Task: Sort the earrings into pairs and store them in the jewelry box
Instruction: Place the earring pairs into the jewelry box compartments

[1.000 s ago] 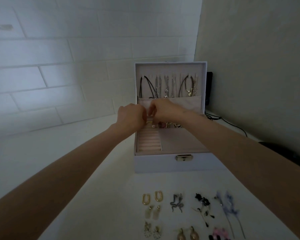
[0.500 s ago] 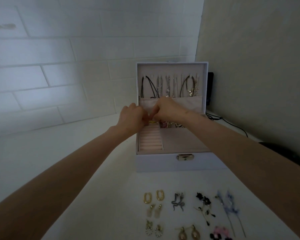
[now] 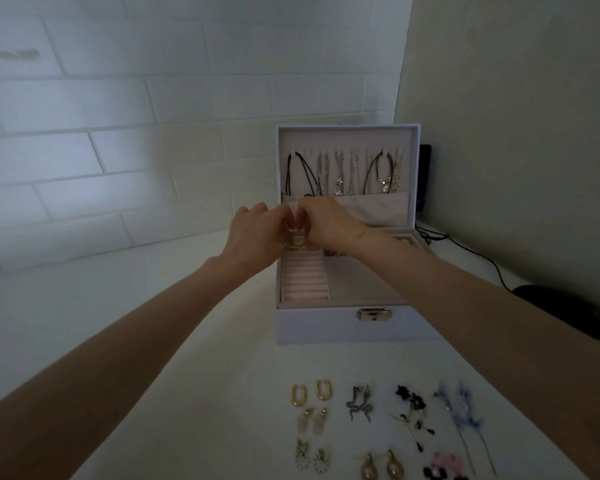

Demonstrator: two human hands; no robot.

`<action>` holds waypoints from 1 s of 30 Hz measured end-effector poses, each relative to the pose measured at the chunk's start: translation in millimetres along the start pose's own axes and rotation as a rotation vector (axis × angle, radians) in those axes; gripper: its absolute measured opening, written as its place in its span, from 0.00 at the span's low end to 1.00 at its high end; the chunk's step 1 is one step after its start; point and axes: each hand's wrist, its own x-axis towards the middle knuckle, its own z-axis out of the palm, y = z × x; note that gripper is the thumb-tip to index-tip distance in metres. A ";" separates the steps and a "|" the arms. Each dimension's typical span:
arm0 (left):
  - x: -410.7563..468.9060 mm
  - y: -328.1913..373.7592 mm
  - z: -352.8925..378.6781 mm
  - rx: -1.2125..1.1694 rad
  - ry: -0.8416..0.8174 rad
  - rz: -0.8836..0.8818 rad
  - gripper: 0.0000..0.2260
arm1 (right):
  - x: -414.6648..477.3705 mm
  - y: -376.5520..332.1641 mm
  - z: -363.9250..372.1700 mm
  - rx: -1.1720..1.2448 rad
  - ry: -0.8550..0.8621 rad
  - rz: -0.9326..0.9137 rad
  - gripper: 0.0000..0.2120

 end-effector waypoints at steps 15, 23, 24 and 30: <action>-13.7 -2.8 -0.9 -0.132 0.068 0.030 0.07 | -3.7 -1.7 1.8 -0.021 0.054 -0.075 0.07; -19.7 -3.0 3.1 -0.060 0.067 0.120 0.07 | -5.4 3.8 10.0 0.066 0.085 -0.017 0.12; -20.1 -2.6 3.3 -0.051 0.056 0.121 0.07 | -5.7 3.9 11.3 0.070 0.086 -0.020 0.12; -17.4 2.3 -0.6 -0.012 -0.027 0.063 0.09 | -8.9 6.1 14.0 0.086 0.071 -0.058 0.11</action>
